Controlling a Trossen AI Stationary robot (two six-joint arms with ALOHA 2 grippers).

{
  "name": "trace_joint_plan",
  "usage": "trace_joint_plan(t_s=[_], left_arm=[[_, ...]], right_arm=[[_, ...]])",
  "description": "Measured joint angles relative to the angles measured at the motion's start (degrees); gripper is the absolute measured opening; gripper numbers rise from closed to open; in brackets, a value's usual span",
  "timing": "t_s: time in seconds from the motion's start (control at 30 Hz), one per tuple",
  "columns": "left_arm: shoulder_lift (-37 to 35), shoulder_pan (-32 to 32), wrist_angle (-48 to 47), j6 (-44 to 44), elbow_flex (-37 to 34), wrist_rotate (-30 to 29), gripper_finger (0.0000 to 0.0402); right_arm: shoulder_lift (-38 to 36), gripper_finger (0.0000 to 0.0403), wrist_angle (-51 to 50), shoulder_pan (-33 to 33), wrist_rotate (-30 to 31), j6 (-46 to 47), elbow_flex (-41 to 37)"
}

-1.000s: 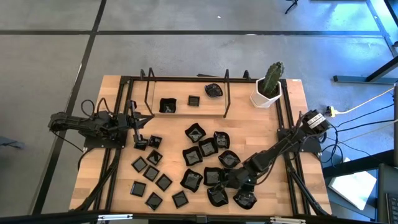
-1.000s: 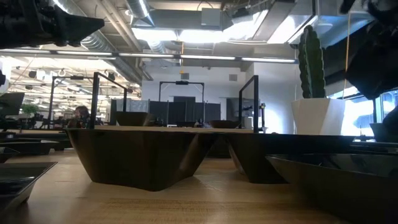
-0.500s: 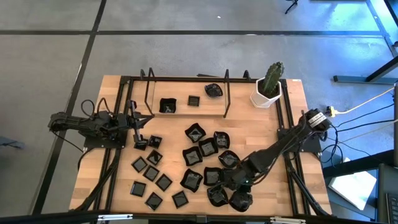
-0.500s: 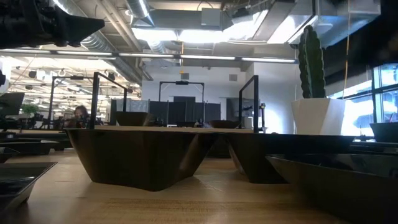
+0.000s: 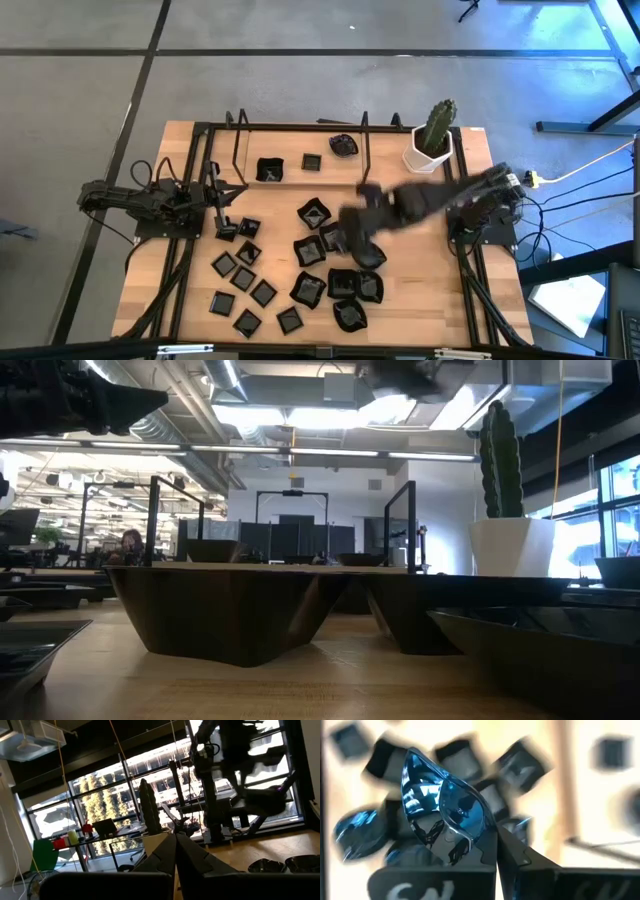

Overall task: Pick & Place Mini shaped plates
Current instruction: Stack the leaf-shaped plate on top of the leaf-shaped plate on the shelf

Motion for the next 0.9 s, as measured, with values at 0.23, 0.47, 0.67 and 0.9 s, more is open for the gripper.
trace_joint_plan(t_s=[0.23, 0.47, 0.67, 0.9], left_arm=[[0.0, 0.0, 0.0, 0.0, 0.0, 0.0, 0.0004], [0.0, 0.0, 0.0, 1.5, 0.0, 0.0, 0.0005], [0.0, 0.0, 0.0, 2.9, 0.0, 0.0, 0.0002], [0.0, 0.0, 0.0, 3.5, 0.0, 0.0, 0.0005]], right_arm=[[0.0, 0.0000, 4.3, -22.9, -3.5, -11.3, 7.2], [6.1, 0.0000, 10.9, -41.7, -17.1, -16.0, 7.5], [14.6, 0.0000, 11.7, -47.8, -17.0, -18.3, 7.5], [20.1, 0.0000, 13.0, -51.2, -15.2, -20.0, 7.5]])
